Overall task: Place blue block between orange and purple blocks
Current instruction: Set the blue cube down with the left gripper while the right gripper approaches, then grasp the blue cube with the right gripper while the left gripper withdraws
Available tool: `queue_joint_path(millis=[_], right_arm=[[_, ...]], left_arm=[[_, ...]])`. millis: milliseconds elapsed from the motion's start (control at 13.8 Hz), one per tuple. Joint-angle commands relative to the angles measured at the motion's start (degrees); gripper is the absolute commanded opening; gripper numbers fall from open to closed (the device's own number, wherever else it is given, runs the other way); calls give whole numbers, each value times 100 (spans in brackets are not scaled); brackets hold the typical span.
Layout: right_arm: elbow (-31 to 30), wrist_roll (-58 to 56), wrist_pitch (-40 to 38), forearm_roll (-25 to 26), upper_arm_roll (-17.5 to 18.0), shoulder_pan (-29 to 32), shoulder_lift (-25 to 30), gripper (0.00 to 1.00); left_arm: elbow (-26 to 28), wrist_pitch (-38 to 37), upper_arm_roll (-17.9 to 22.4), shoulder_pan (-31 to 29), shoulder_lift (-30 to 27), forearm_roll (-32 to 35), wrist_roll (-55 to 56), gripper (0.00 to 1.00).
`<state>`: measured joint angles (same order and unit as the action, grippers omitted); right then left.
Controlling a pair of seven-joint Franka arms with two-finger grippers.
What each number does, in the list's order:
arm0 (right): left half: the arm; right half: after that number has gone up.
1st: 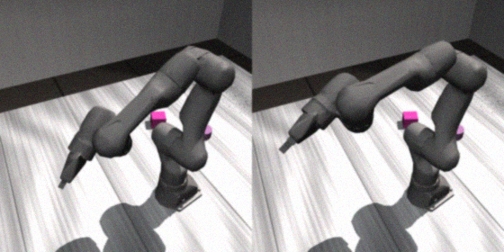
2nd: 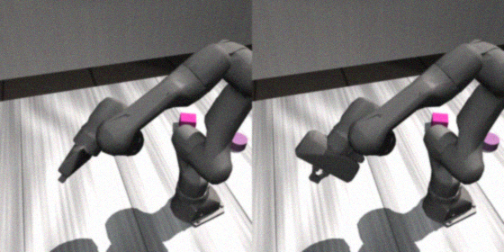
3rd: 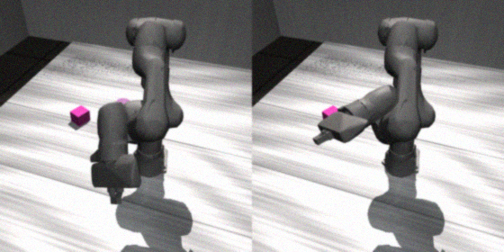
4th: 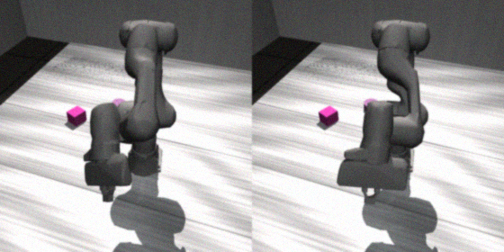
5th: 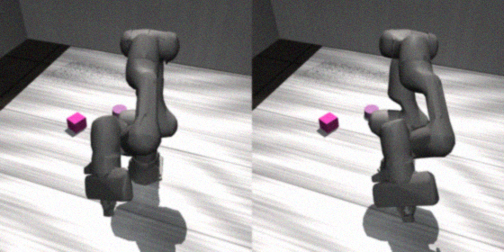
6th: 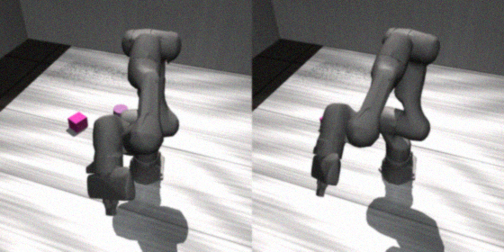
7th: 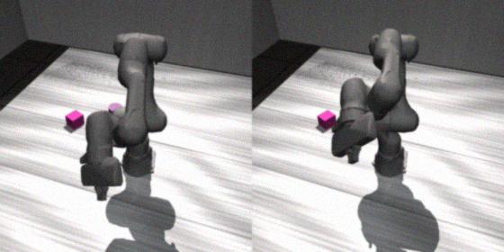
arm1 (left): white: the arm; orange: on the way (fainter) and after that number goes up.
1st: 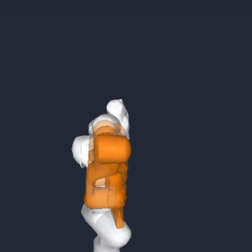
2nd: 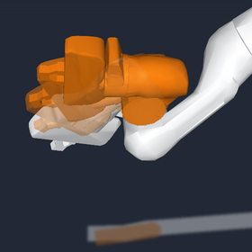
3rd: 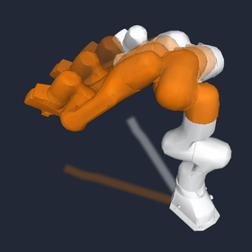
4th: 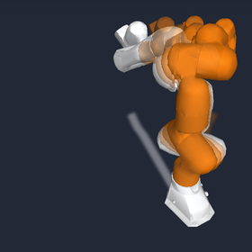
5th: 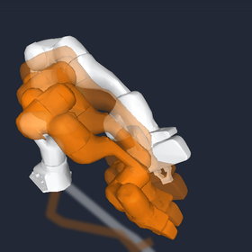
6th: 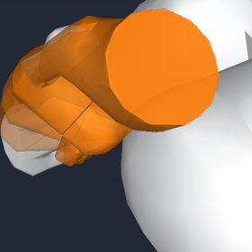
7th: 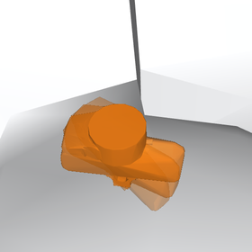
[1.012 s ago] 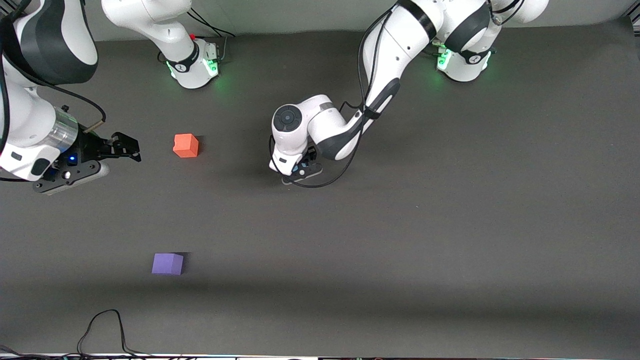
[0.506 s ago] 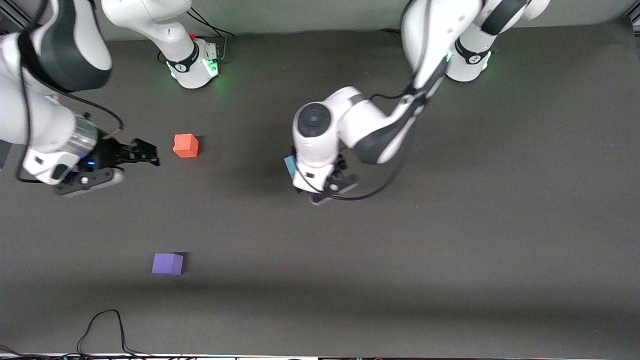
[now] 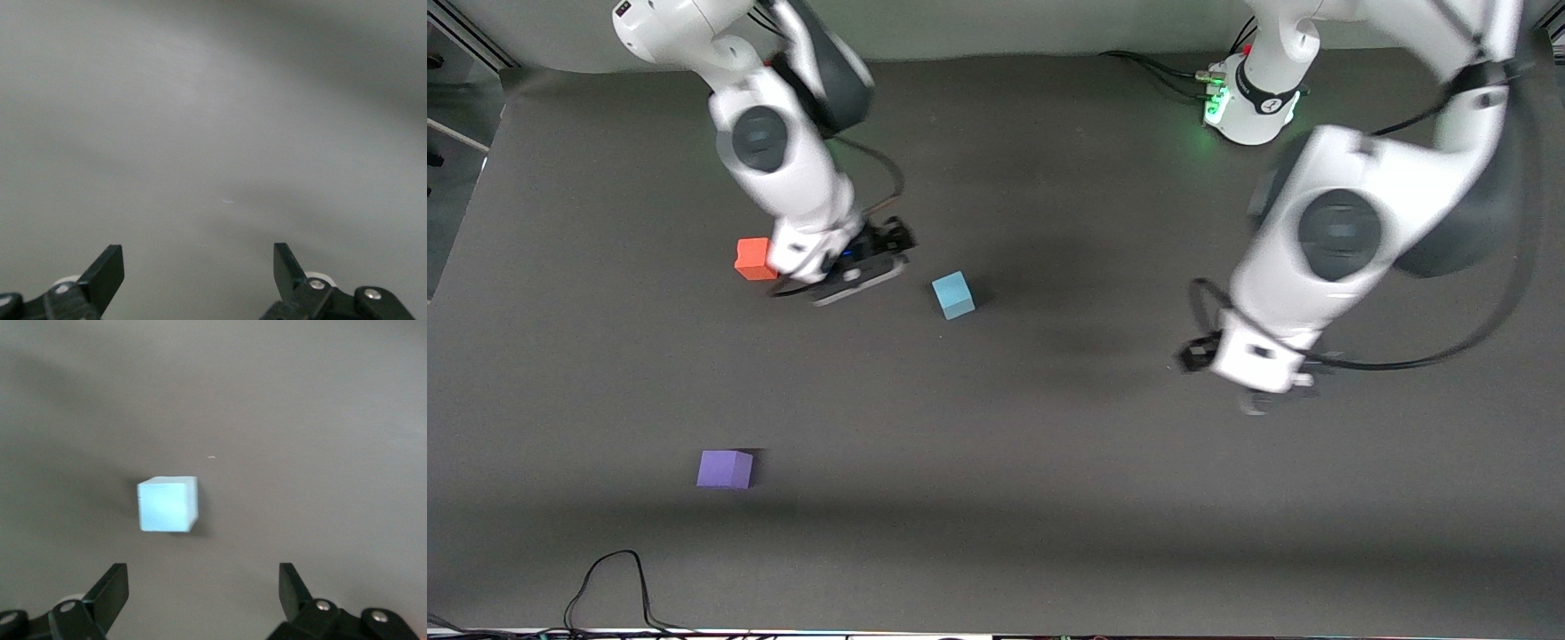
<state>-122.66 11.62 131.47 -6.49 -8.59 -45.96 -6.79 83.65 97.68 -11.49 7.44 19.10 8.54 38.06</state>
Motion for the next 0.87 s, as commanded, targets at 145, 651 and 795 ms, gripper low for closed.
queue_joint_path(millis=[145,651,795], right_arm=[[-215,121,1641,8,-64,-449,-1146,100],[119,148,2208,-1,-46,-713,-1808,100],[93,200,2207,-1,-55,-704,-2000,100]], left_arm=[[1382,-186,1217,-93,-1495,-335,-2536,100],[2330,56,886,-1008,-2375,-327,-3287,100],[2305,41,868,-1008,-2385,-292,-3446,100]])
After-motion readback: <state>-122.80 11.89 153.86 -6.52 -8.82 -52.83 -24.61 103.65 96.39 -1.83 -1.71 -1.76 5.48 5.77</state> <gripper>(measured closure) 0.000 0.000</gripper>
